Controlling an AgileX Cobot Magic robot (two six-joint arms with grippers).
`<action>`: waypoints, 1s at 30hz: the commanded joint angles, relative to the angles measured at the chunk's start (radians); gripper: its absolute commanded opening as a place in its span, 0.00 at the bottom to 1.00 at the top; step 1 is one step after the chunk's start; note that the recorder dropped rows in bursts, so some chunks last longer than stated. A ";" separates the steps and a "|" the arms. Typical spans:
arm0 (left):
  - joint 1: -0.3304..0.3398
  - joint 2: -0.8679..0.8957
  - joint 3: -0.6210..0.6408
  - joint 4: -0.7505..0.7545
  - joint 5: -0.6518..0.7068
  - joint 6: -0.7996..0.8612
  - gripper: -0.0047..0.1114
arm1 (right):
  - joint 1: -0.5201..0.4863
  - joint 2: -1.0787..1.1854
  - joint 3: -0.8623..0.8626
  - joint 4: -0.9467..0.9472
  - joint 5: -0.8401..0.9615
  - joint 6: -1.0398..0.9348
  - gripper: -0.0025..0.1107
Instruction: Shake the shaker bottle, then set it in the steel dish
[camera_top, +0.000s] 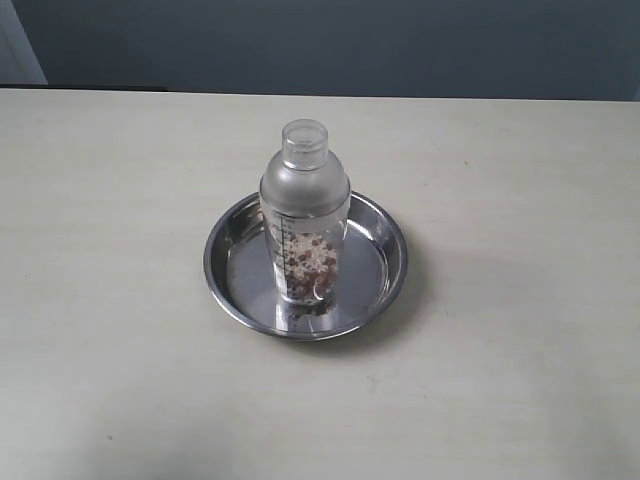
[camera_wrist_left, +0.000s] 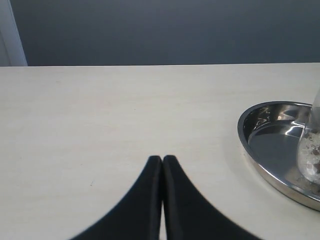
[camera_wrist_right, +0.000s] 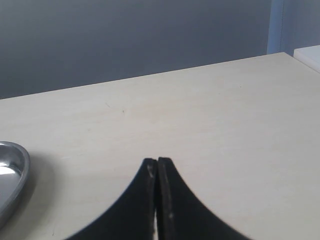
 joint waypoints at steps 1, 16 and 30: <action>0.006 -0.005 0.004 0.010 -0.014 0.001 0.04 | -0.004 -0.005 0.001 -0.001 -0.008 -0.001 0.02; 0.006 -0.005 0.004 0.020 -0.014 0.001 0.04 | -0.004 -0.005 0.001 -0.001 -0.008 -0.001 0.02; 0.006 -0.005 0.004 0.020 -0.014 0.001 0.04 | -0.004 -0.005 0.001 -0.001 -0.008 -0.001 0.02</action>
